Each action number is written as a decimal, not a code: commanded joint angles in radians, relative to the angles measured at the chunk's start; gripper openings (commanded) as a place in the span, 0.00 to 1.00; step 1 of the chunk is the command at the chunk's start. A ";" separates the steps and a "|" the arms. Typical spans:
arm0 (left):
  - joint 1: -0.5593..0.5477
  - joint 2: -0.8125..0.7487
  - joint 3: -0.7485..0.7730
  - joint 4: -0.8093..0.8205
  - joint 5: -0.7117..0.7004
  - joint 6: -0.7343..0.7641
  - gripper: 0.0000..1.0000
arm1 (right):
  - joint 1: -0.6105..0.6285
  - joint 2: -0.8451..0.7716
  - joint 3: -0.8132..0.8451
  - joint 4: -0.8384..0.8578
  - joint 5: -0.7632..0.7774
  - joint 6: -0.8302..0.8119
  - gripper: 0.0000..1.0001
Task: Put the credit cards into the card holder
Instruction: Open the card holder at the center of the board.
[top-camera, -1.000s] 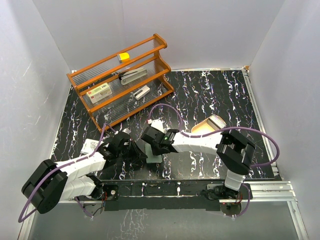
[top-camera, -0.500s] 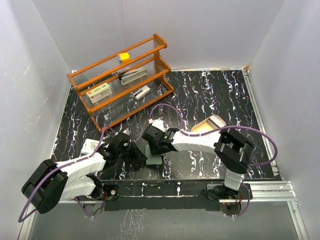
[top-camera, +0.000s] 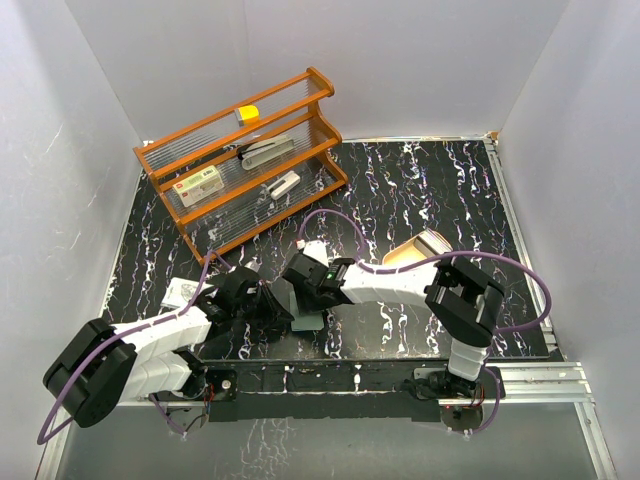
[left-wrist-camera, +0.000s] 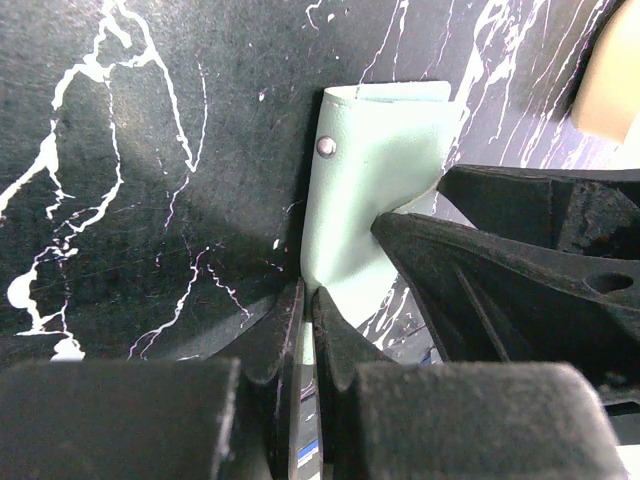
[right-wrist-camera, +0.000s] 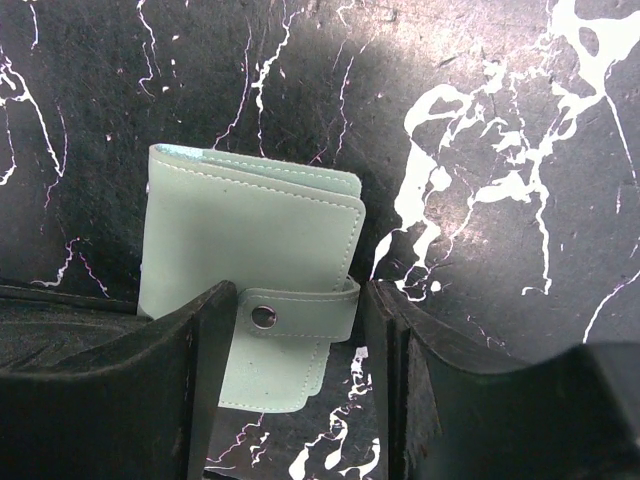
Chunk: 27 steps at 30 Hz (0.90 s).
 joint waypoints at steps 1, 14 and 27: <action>-0.007 -0.015 -0.008 0.009 0.012 -0.007 0.00 | 0.018 0.026 0.015 -0.030 0.031 0.001 0.53; -0.007 -0.060 -0.020 -0.035 -0.014 -0.019 0.00 | 0.026 0.000 0.002 -0.098 0.169 -0.004 0.35; -0.007 -0.079 -0.035 -0.045 -0.020 -0.029 0.00 | 0.025 -0.029 -0.008 -0.153 0.240 -0.023 0.40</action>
